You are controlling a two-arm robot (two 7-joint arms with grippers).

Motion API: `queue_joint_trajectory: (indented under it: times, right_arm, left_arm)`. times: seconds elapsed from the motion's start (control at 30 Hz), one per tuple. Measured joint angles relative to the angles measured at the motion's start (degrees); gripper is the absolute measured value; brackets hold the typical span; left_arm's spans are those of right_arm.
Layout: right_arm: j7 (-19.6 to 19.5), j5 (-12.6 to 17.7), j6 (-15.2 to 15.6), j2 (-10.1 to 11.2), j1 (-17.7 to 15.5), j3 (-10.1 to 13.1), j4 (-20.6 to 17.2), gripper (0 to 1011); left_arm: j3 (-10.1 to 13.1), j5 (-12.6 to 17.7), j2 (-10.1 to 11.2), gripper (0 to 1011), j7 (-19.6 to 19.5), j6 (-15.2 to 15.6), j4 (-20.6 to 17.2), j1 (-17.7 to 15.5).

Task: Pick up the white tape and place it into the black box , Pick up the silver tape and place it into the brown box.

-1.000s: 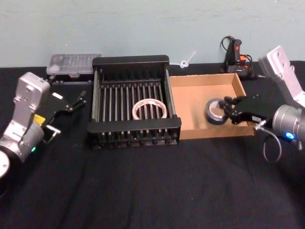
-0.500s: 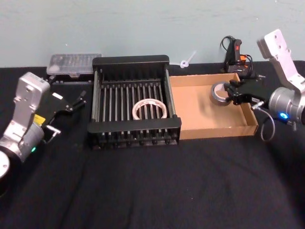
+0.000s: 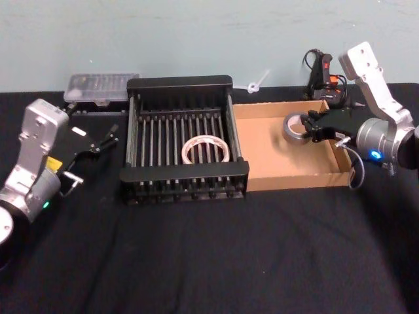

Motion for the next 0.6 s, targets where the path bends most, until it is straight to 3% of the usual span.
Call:
queue_joint_trajectory:
  times: [0.5, 0.6]
  right_arm:
    - [0.0, 0.11, 0.09, 0.11, -0.01, -0.04, -0.13, 158]
    - [-0.02, 0.14, 0.11, 0.13, -0.03, -0.04, -0.17, 224]
  left_arm:
    - [0.0, 0.0, 0.0, 1001, 0.0, 0.0, 0.0, 0.0]
    - [0.0, 0.0, 0.0, 1001, 0.0, 0.0, 0.0, 0.0]
